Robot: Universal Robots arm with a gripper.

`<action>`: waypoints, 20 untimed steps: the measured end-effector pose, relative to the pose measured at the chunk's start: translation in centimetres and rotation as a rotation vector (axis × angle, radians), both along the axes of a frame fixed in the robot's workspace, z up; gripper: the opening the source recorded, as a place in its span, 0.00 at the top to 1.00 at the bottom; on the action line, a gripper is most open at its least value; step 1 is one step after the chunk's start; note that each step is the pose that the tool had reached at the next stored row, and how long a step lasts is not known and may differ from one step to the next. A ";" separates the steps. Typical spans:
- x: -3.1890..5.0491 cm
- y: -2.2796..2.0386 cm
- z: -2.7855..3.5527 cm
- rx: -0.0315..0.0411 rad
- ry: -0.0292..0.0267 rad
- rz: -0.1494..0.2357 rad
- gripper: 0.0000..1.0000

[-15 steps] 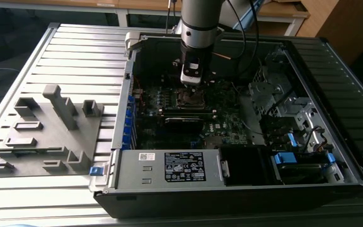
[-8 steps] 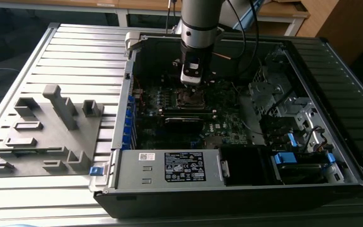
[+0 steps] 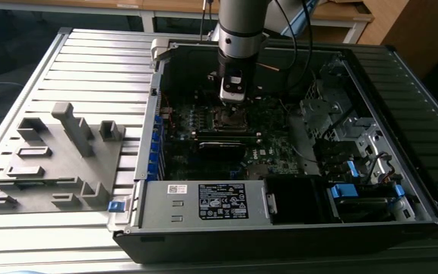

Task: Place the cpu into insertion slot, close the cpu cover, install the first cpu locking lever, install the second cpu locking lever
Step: 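Close the cpu cover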

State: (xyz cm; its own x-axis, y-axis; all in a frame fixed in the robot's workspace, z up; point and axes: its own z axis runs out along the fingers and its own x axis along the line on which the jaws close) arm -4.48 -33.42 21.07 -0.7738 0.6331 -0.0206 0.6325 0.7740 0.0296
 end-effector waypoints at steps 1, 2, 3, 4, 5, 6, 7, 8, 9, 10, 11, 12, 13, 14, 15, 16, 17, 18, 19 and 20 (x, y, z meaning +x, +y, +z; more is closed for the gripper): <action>0.00 0.00 -0.01 0.0001 0.0000 0.014 0.89; 0.00 0.00 -0.01 0.0001 -0.0001 0.028 0.89; 0.00 0.00 -0.01 0.0001 -0.0001 0.043 0.89; 0.00 0.00 -0.02 0.0001 -0.0001 0.057 0.89; 0.00 0.00 -0.02 0.0000 0.0000 0.069 0.89; 0.00 0.00 -0.02 0.0000 -0.0001 0.072 0.89; 0.00 0.00 -0.02 0.0001 -0.0001 0.072 0.89; 0.00 0.00 -0.02 0.0001 -0.0001 0.072 0.89; 0.00 0.00 -0.02 0.0001 -0.0001 0.072 0.89; 0.00 0.00 -0.02 0.0001 0.0000 0.072 0.89; 0.00 0.00 -0.02 0.0001 -0.0001 0.072 0.89; 0.00 0.00 -0.02 0.0001 -0.0001 0.072 0.89; 0.00 0.00 -0.02 0.0000 0.0000 0.072 0.89; 0.00 0.00 -0.02 0.0001 -0.0001 0.073 0.89; 0.00 0.00 -0.02 0.0001 -0.0001 0.074 0.89; 0.00 0.00 -0.02 0.0000 0.0000 0.075 0.89; 0.00 0.00 -0.02 0.0001 0.0000 0.075 0.89; 0.00 0.00 -0.02 0.0001 -0.0001 0.076 0.89; 0.00 0.00 -0.02 0.0001 -0.0001 0.077 0.89; 0.00 0.00 -0.02 0.0001 0.0000 0.078 0.89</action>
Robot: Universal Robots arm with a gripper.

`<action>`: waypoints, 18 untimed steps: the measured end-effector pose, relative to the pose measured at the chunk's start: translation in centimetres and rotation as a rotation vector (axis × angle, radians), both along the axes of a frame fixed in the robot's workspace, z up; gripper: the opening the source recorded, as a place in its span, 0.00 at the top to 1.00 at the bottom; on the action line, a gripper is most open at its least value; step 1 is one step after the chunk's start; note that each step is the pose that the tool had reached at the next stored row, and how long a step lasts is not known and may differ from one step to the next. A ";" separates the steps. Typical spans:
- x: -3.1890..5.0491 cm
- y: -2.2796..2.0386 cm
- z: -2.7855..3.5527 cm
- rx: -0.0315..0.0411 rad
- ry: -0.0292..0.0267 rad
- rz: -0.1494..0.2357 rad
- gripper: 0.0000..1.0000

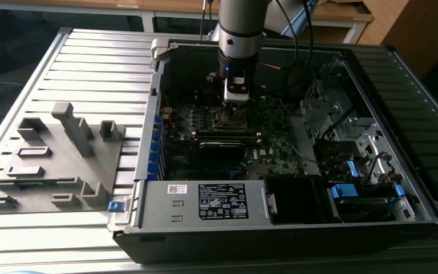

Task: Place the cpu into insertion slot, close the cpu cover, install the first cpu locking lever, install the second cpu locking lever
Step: 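Close the cpu cover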

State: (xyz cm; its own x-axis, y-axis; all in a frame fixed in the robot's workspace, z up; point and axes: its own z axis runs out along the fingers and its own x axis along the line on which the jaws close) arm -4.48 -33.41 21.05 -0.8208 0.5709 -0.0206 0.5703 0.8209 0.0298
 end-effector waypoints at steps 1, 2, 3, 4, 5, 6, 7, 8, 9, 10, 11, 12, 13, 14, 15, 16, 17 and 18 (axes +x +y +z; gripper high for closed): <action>0.00 0.00 0.00 -0.0001 0.0000 0.001 0.89; 0.00 0.00 0.00 -0.0002 0.0000 0.001 0.89; 0.00 0.00 0.00 -0.0002 0.0000 0.001 0.89; 0.00 0.00 0.00 -0.0002 -0.0001 0.002 0.89; 0.00 0.00 0.00 -0.0002 0.0000 0.002 0.89; 0.00 0.00 0.00 -0.0002 0.0000 0.002 0.89; 0.00 0.00 0.00 -0.0002 -0.0001 0.002 0.89; 0.00 0.00 0.00 -0.0002 0.0000 0.002 0.89; 0.00 0.00 0.00 -0.0002 0.0000 0.002 0.89; 0.00 0.00 0.00 -0.0002 0.0000 0.002 0.89; 0.00 0.00 0.00 -0.0002 0.0000 0.002 0.89; 0.00 0.00 0.00 -0.0002 0.0000 0.002 0.89; 0.00 0.00 0.00 -0.0002 -0.0001 0.002 0.89; 0.00 0.00 0.00 -0.0002 0.0000 0.002 0.89; 0.00 0.00 0.00 -0.0002 0.0000 0.003 0.89; 0.00 0.00 0.00 -0.0002 0.0000 0.005 0.89; -0.01 0.00 0.00 -0.0002 0.0000 0.010 0.89; -0.01 0.00 0.00 -0.0001 -0.0001 0.017 0.89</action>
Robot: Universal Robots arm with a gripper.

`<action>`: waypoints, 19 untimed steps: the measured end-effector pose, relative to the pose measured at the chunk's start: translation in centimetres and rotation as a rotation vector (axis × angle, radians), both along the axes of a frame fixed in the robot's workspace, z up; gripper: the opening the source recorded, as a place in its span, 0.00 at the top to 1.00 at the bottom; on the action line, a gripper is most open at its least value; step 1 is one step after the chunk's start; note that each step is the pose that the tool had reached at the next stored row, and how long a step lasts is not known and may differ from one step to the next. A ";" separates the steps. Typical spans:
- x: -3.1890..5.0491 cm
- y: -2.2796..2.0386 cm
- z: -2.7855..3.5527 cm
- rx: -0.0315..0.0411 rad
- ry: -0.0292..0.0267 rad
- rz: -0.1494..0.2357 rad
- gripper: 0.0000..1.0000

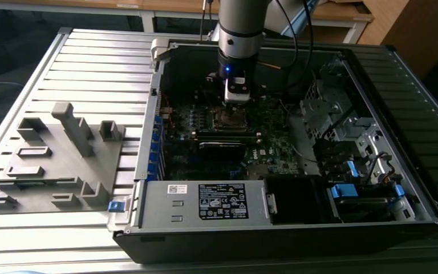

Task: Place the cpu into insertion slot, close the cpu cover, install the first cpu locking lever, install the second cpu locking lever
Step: 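Close the cpu cover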

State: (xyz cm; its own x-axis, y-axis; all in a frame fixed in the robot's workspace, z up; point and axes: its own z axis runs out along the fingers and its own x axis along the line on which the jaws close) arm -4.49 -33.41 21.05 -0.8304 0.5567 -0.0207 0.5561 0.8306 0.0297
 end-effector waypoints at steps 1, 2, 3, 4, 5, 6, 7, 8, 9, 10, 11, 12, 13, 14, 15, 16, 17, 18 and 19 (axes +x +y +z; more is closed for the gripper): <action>0.00 0.00 0.00 -0.0001 0.0000 0.008 0.89; -0.01 0.00 0.00 -0.0001 0.0000 0.016 0.89; -0.01 0.00 0.00 0.0000 0.0000 0.027 0.89; -0.01 0.00 0.00 -0.0001 0.0000 0.040 0.89; -0.01 0.00 0.00 -0.0001 0.0000 0.054 0.89; -0.01 0.00 0.00 -0.0001 0.0000 0.069 0.89; -0.01 0.00 0.00 -0.0001 0.0000 0.085 0.89; -0.01 0.00 0.00 -0.0001 0.0000 0.101 0.89; -0.01 0.00 0.00 -0.0001 0.0000 0.118 0.89; -0.01 0.00 0.00 -0.0001 0.0000 0.132 0.89; -0.01 0.00 0.00 -0.0001 -0.0001 0.145 0.89; -0.01 0.00 0.00 -0.0001 -0.0001 0.156 0.89; -0.01 0.00 0.00 -0.0001 -0.0001 0.163 0.89; -0.01 0.00 0.00 -0.0001 -0.0001 0.166 0.89; -0.01 0.00 0.00 -0.0001 -0.0001 0.166 0.89; -0.01 0.00 0.00 -0.0002 -0.0001 0.166 0.89; -0.01 0.00 0.00 -0.0002 -0.0001 0.167 0.89; -0.01 0.00 0.00 -0.0002 -0.0001 0.167 0.89; -0.01 0.00 0.00 -0.0002 -0.0001 0.167 0.89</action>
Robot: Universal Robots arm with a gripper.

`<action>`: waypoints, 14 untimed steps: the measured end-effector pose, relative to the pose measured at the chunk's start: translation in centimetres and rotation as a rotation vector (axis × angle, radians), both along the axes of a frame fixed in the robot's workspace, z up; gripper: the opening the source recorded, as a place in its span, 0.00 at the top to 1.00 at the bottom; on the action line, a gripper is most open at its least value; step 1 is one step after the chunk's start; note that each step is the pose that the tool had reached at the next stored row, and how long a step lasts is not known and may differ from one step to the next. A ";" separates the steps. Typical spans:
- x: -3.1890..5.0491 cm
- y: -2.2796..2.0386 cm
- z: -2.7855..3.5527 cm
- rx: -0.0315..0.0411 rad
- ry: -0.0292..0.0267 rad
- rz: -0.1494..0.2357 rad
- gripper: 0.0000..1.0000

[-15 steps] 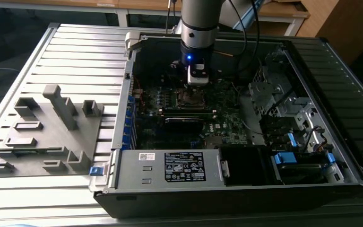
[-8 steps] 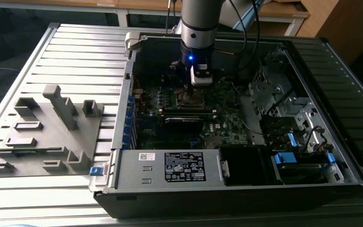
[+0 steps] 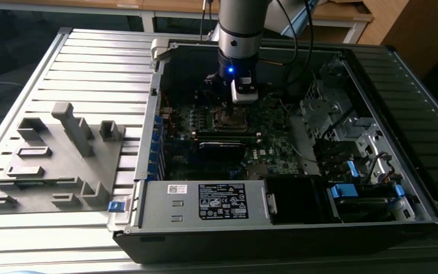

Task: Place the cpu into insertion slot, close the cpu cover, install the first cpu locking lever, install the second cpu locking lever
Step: 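Close the cpu cover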

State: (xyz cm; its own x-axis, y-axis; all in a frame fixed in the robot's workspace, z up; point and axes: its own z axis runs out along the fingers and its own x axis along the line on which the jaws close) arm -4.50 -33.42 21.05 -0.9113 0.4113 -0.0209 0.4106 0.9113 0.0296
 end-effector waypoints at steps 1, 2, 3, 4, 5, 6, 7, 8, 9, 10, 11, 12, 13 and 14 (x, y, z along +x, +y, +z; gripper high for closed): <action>0.00 0.00 0.00 0.0000 0.0000 0.000 0.89; 0.00 0.00 0.00 0.0000 0.0000 0.000 0.89; 0.00 0.00 0.00 0.0000 0.0000 0.001 0.89; 0.00 0.00 0.00 0.0000 0.0000 0.005 0.89; 0.00 0.00 0.00 -0.0001 0.0000 0.010 0.89; 0.00 0.00 0.00 0.0000 0.0000 0.016 0.89; 0.00 0.00 0.00 0.0000 0.0000 0.023 0.89; 0.00 0.00 0.00 0.0000 0.0000 0.027 0.89; 0.00 0.00 0.00 0.0000 0.0000 0.027 0.89; 0.00 0.00 0.00 0.0000 0.0000 0.027 0.89; 0.00 0.00 0.00 0.0000 0.0000 0.027 0.89; 0.00 0.00 0.00 0.0000 0.0000 0.027 0.89; 0.00 0.00 0.00 0.0001 0.0000 0.027 0.89; 0.00 0.00 0.00 0.0000 0.0000 0.027 0.89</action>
